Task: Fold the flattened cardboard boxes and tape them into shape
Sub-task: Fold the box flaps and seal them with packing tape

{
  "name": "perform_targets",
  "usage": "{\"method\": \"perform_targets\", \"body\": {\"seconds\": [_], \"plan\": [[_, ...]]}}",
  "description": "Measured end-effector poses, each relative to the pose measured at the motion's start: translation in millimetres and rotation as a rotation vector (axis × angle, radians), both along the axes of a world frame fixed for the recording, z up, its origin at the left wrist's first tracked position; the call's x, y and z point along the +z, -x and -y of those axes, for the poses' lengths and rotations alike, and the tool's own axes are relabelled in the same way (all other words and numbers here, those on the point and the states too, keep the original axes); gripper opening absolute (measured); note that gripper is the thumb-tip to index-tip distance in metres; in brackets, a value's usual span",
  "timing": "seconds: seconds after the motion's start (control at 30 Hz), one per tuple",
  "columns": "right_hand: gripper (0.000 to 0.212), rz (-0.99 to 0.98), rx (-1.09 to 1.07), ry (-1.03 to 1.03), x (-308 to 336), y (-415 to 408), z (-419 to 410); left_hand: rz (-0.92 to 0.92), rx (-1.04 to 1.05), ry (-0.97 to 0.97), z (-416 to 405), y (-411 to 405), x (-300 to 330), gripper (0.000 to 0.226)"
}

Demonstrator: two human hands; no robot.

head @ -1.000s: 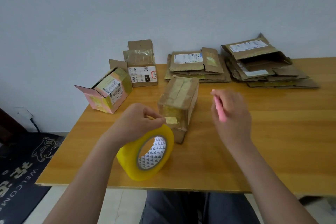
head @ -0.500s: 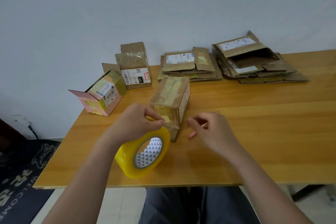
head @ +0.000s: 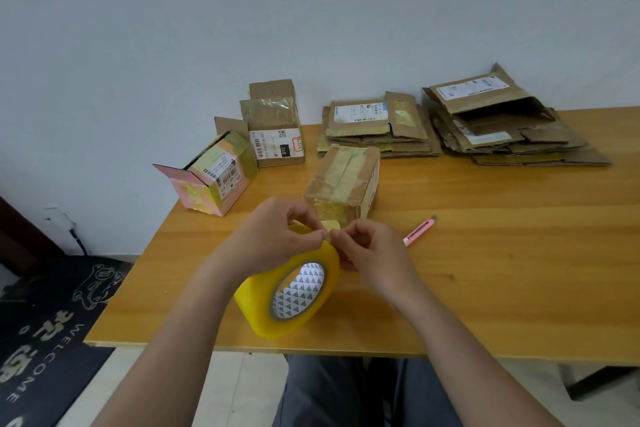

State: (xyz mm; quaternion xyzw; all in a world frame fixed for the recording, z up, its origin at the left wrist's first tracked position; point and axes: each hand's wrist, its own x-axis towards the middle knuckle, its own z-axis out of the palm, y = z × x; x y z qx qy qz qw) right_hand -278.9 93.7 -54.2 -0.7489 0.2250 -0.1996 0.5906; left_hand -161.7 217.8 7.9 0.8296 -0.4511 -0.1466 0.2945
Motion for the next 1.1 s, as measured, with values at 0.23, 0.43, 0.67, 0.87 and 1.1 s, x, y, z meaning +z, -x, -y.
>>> {"method": "perform_targets", "body": {"seconds": [0.23, 0.43, 0.67, 0.87, 1.1], "plan": [[0.025, 0.024, -0.101, 0.242, -5.8, -21.7, -6.8, 0.066, 0.239, 0.093, -31.7, -2.4, 2.1, 0.099], [0.027, 0.034, -0.175, 0.170, -17.7, -42.7, -20.2, -0.165, 0.249, -0.010, -83.1, -20.0, -12.6, 0.101], [0.029, 0.000, 0.009, -0.189, -13.7, -86.0, -75.6, 0.279, 0.405, 0.241, -120.7, -63.6, -22.2, 0.055], [0.034, -0.297, 0.048, 0.448, -30.1, -96.3, -77.4, 0.591, 0.239, -0.061, -123.8, -75.6, -23.9, 0.061], [0.035, -0.466, 0.084, 0.658, -39.5, -78.5, -69.5, 0.658, 0.080, -0.181, -91.8, -59.1, -13.3, 0.057]]}}
